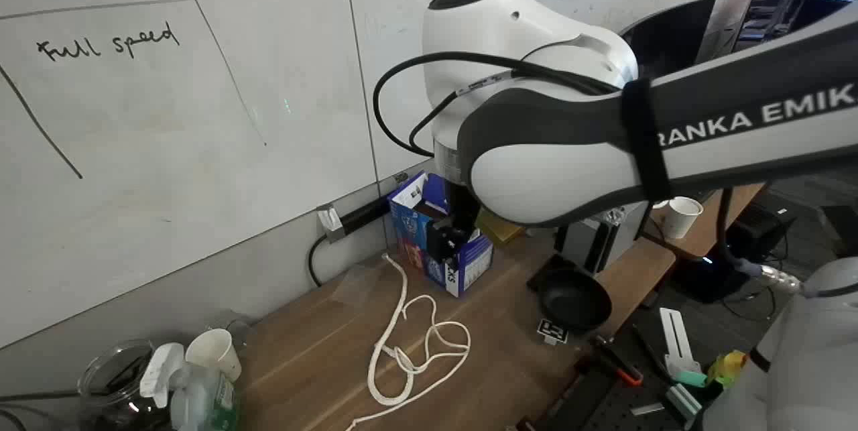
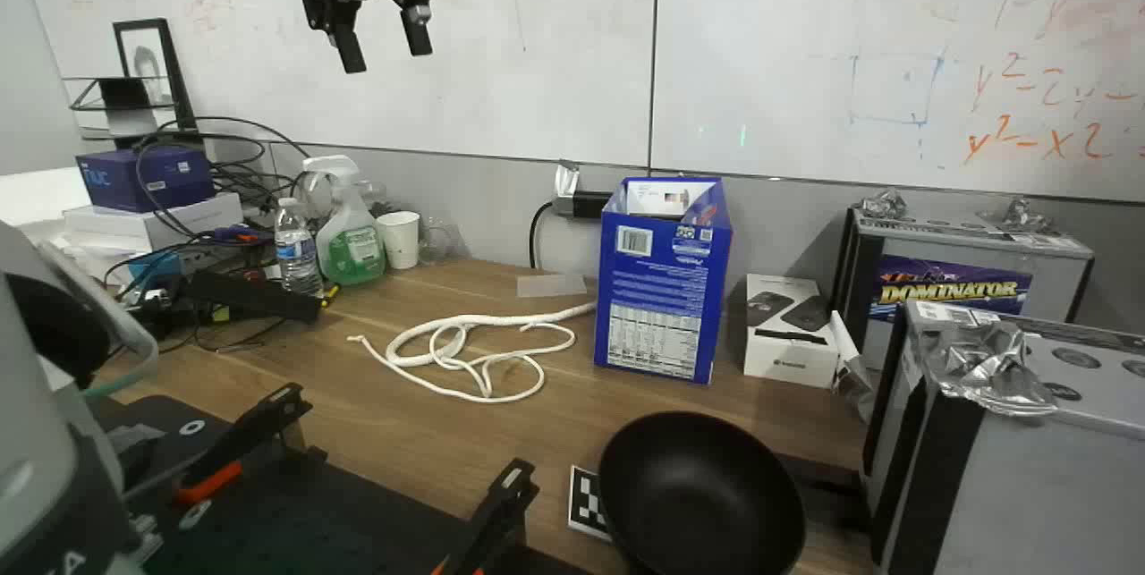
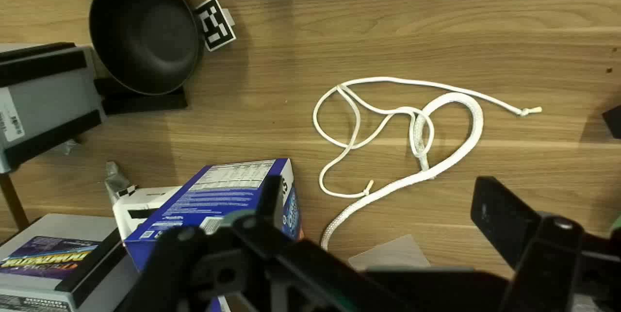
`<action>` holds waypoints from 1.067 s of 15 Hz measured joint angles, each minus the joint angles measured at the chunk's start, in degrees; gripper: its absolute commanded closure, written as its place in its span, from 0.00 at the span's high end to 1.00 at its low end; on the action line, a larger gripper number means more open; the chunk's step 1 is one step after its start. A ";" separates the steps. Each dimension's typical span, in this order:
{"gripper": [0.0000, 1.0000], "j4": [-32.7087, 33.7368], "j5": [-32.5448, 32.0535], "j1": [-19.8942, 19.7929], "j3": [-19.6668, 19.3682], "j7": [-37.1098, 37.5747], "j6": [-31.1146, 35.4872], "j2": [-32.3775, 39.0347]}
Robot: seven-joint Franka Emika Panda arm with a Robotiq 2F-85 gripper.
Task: Put the white ropes inside the blue box
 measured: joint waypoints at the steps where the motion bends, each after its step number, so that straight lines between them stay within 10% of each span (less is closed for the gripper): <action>1: 1.00 0.27 0.00 0.00 0.00 0.00 0.01 -0.02; 16: 1.00 -6.72 -0.69 1.45 -1.83 -5.48 11.00 3.85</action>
